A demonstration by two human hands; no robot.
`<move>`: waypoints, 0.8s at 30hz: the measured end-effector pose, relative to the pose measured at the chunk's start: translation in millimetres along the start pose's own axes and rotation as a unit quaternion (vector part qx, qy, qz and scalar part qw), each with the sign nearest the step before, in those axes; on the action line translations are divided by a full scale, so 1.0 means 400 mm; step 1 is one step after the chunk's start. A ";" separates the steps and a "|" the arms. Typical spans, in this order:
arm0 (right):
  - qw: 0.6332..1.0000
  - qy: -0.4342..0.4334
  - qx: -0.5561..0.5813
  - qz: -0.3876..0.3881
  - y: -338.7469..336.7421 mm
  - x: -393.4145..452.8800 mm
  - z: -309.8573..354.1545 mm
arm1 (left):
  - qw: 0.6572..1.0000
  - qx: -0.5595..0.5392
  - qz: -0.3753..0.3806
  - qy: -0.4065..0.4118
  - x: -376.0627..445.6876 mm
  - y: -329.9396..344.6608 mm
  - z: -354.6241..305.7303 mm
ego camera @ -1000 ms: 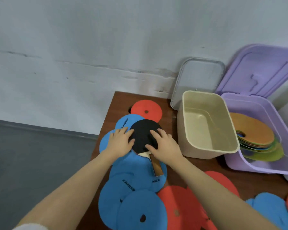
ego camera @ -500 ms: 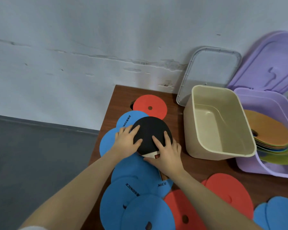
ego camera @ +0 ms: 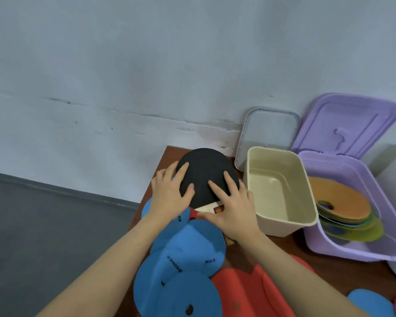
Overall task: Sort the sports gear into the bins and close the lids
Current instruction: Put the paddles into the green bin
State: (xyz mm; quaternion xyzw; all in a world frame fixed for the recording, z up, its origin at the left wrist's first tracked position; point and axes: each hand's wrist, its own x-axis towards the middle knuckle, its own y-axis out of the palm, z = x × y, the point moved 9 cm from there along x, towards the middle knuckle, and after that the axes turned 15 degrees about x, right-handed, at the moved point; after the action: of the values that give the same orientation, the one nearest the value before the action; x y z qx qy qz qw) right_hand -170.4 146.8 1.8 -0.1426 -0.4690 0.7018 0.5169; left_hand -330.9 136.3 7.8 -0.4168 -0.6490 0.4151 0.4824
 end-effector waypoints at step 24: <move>0.983 -0.091 0.027 -0.156 -0.748 -0.360 -0.461 | 0.994 0.041 -0.057 0.088 -0.129 -0.155 -0.919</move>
State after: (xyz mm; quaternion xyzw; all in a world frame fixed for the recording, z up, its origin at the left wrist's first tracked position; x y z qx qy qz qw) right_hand 194.1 124.8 106.0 0.0106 -0.5114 0.6353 0.5786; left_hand 27.3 118.8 121.6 -0.3940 -0.6095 0.3744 0.5771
